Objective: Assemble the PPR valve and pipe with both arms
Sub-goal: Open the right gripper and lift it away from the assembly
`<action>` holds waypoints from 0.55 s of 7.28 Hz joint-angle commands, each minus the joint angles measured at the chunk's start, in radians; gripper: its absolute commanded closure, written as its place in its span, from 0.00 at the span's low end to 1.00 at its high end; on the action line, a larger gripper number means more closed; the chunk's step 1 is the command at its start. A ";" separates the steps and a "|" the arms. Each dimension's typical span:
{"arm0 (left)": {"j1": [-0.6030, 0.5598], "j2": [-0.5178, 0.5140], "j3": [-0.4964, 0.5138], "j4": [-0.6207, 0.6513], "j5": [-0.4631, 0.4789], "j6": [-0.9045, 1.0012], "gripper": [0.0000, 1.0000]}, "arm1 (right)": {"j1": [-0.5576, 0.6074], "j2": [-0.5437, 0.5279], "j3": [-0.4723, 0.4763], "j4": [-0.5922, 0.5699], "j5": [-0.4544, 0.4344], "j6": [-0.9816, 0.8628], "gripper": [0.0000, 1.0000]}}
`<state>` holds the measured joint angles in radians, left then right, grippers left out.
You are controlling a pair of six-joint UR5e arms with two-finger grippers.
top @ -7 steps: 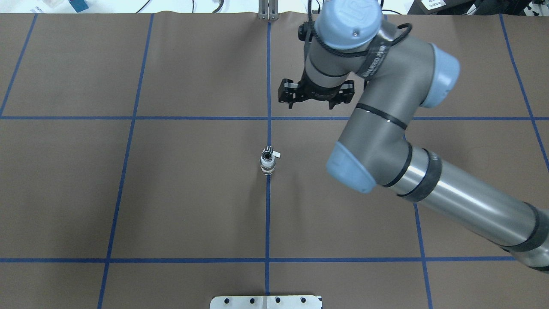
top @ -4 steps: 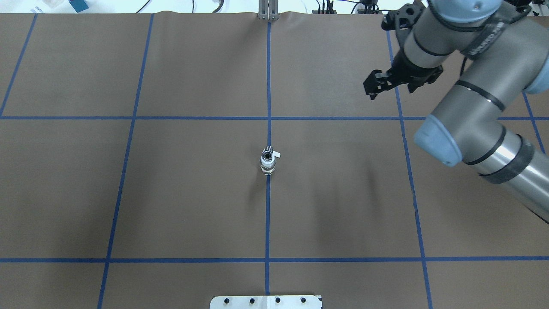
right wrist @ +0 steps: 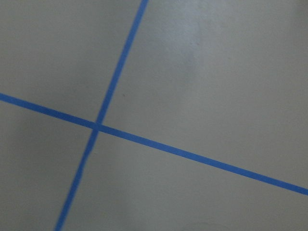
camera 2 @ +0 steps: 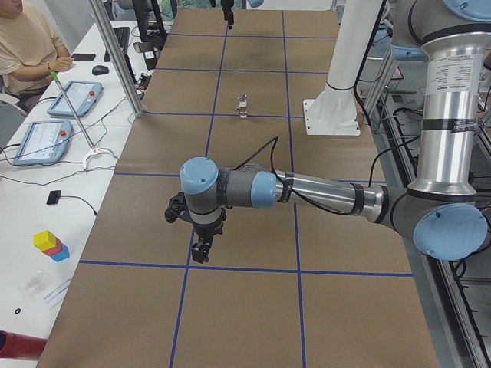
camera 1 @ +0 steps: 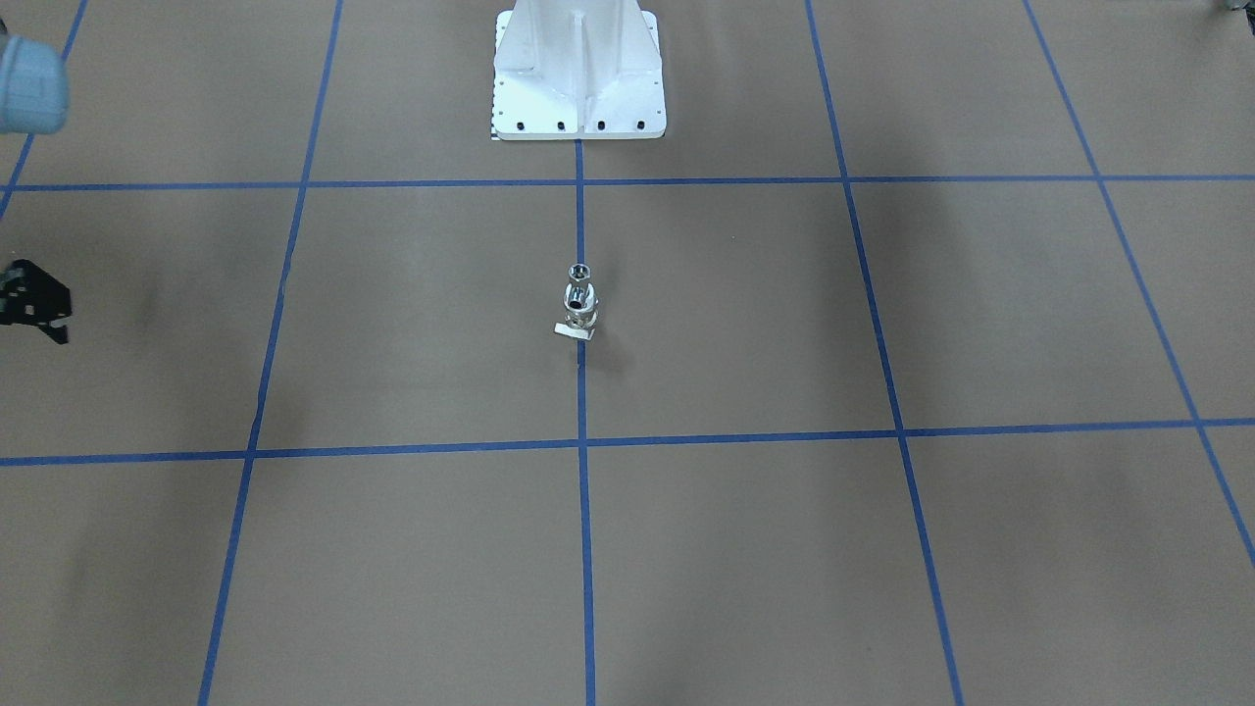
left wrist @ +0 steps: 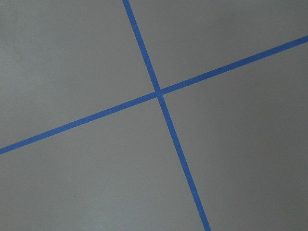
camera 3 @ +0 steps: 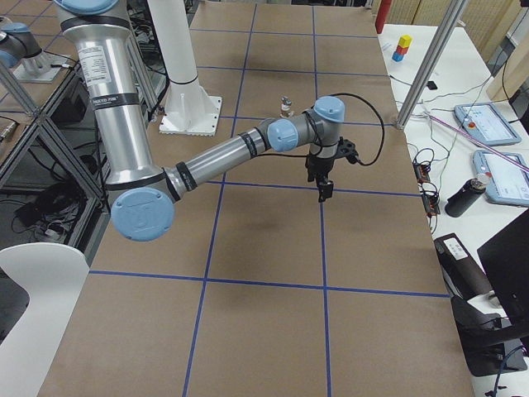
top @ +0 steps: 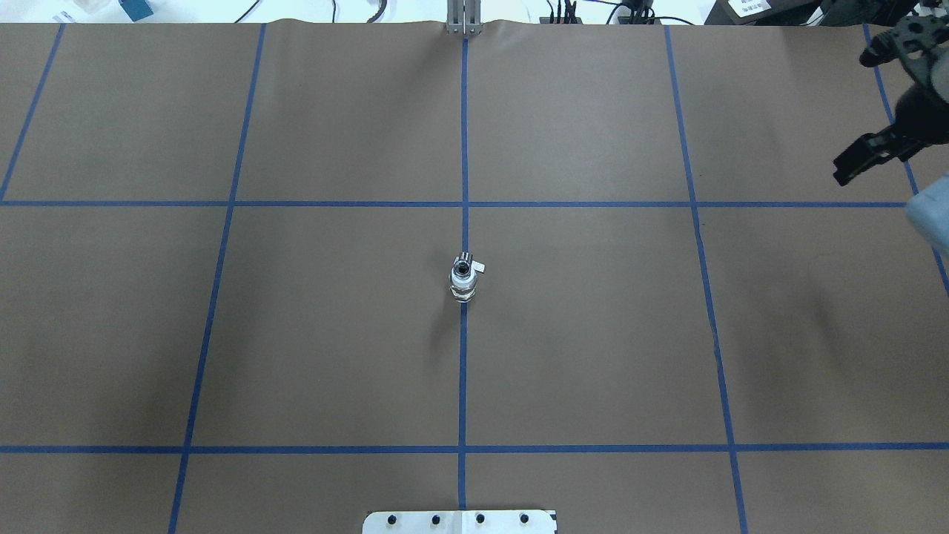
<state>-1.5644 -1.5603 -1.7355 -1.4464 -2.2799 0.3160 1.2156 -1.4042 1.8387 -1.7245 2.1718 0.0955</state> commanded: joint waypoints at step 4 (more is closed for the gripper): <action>0.001 0.003 0.013 -0.012 -0.001 0.000 0.00 | 0.195 -0.220 -0.006 0.000 0.013 -0.135 0.00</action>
<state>-1.5633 -1.5568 -1.7218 -1.4550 -2.2808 0.3155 1.3532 -1.5987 1.8338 -1.7253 2.1845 -0.0364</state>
